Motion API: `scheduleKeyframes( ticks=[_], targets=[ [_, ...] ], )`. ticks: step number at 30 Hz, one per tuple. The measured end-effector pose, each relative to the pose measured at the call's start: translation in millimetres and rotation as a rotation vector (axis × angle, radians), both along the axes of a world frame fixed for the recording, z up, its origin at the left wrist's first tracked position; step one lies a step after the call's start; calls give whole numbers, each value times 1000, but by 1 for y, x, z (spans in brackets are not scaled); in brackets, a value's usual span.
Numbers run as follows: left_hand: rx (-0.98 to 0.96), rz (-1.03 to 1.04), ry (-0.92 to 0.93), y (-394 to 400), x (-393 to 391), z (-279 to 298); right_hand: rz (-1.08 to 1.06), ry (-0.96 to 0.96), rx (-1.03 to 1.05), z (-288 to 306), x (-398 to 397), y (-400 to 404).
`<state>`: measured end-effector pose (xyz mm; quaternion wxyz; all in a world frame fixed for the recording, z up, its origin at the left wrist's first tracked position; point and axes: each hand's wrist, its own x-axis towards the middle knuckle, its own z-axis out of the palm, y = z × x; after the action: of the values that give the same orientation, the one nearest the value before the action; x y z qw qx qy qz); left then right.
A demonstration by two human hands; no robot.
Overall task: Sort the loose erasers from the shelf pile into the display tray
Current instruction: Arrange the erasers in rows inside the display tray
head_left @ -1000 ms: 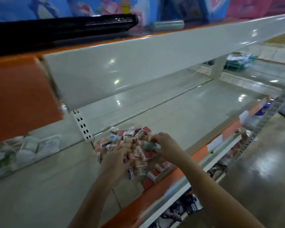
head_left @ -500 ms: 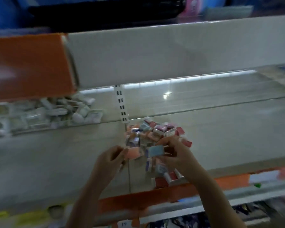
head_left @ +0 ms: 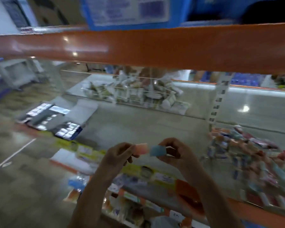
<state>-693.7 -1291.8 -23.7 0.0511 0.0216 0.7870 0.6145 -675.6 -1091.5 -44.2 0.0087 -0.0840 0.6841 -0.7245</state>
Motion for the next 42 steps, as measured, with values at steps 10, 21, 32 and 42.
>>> scheduleKeyframes(
  ticks=[10, 21, 32, 42],
  targets=[
    [-127, 147, 57, -214, -25, 3, 99, 28, 24, 6, -56, -216],
    [-81, 162, 74, -363, -99, -9, 20, 62, 132, 13, -144, -350],
    [-111, 232, 87, -450, -227, -10, 11, 172, 576, 27, -275, -431],
    [-160, -3, 33, -492, -315, -11, 27, 88, 887, 17, -330, -481]
  ],
)
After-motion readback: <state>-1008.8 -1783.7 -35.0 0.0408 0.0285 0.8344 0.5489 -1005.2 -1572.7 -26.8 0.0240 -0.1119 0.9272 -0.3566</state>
